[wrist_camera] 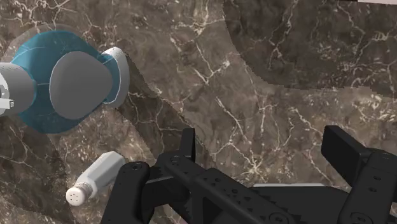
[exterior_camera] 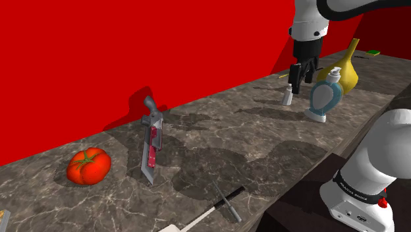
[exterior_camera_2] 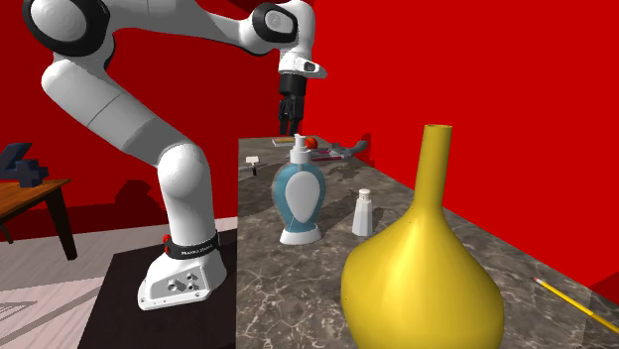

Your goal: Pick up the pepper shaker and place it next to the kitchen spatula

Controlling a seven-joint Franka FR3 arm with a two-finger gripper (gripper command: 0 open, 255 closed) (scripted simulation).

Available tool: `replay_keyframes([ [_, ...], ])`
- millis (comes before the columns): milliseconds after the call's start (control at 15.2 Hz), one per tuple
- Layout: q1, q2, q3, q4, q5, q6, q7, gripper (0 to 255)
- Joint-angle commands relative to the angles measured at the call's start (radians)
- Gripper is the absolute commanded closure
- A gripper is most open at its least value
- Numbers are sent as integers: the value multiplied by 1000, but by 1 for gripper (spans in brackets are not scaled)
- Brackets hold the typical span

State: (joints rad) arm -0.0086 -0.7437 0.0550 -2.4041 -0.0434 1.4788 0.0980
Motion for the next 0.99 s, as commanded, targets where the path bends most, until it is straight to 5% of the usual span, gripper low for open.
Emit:
replay_keyframes([
  [0, 0, 0, 0, 0, 0, 0, 0, 0],
  [924, -101, 200, -345, 7, -92, 341, -324, 0],
])
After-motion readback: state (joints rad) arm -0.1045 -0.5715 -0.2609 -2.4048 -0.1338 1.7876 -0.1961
